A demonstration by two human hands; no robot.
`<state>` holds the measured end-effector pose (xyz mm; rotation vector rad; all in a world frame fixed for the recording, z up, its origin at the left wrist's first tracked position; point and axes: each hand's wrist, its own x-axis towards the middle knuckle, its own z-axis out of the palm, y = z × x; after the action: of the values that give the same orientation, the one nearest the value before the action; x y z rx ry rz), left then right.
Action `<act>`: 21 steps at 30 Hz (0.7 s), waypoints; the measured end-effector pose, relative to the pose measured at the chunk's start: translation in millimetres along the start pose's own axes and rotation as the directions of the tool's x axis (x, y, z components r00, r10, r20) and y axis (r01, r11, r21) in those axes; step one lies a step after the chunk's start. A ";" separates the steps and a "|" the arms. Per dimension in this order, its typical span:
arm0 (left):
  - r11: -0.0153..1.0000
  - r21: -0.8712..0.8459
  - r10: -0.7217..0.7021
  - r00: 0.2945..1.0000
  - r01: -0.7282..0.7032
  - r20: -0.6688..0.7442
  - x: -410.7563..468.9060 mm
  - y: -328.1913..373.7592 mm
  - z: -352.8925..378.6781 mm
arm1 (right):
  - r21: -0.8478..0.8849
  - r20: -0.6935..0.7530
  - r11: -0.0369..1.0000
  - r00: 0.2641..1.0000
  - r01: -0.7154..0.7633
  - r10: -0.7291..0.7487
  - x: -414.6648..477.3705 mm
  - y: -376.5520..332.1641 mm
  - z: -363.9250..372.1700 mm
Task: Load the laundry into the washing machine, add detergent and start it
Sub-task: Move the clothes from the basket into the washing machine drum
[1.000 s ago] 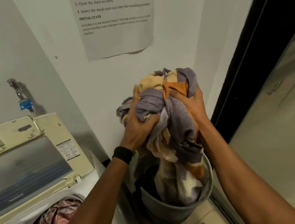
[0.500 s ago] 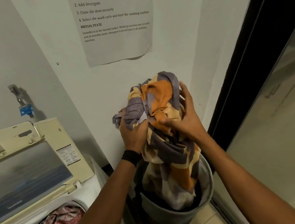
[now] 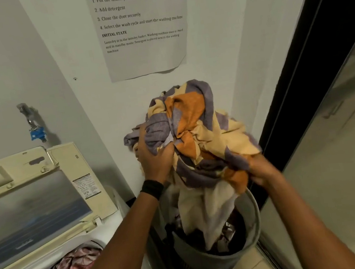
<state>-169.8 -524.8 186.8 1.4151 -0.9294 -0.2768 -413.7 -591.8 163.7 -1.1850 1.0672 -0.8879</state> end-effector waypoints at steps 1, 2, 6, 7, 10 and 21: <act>0.999 0.029 0.018 1.000 -0.019 0.005 -2.3 -6.5 -0.8 | 0.045 -0.016 0.991 0.992 0.123 -0.123 1.0 -20.8 -14.7; 0.997 0.046 0.054 0.998 -0.054 0.015 -6.3 -4.7 0.6 | 0.112 -0.033 0.972 0.979 0.205 -0.203 -3.2 -44.7 -28.3; 0.984 0.161 0.066 0.994 -0.079 0.082 -10.0 -8.3 13.7 | 0.349 0.120 0.857 0.889 0.379 -0.442 -10.7 -98.9 -33.5; 0.973 0.213 0.067 0.990 -0.093 0.126 -7.5 -8.8 16.3 | 0.298 0.141 0.864 0.876 0.406 -0.460 -7.8 -98.4 -22.1; 0.923 0.294 0.158 0.941 -0.248 0.299 -11.7 -3.0 16.0 | -0.017 0.163 0.839 0.829 0.545 -0.535 5.7 -89.8 28.9; 0.817 0.274 0.327 0.800 -0.507 0.503 -16.6 -2.0 5.9 | -0.256 0.402 0.797 0.810 0.547 -0.426 17.5 -85.3 53.3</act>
<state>-183.7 -518.2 177.8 1.4838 -1.7331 -0.0553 -357.2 -608.9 247.1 -1.9139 0.6613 -0.8636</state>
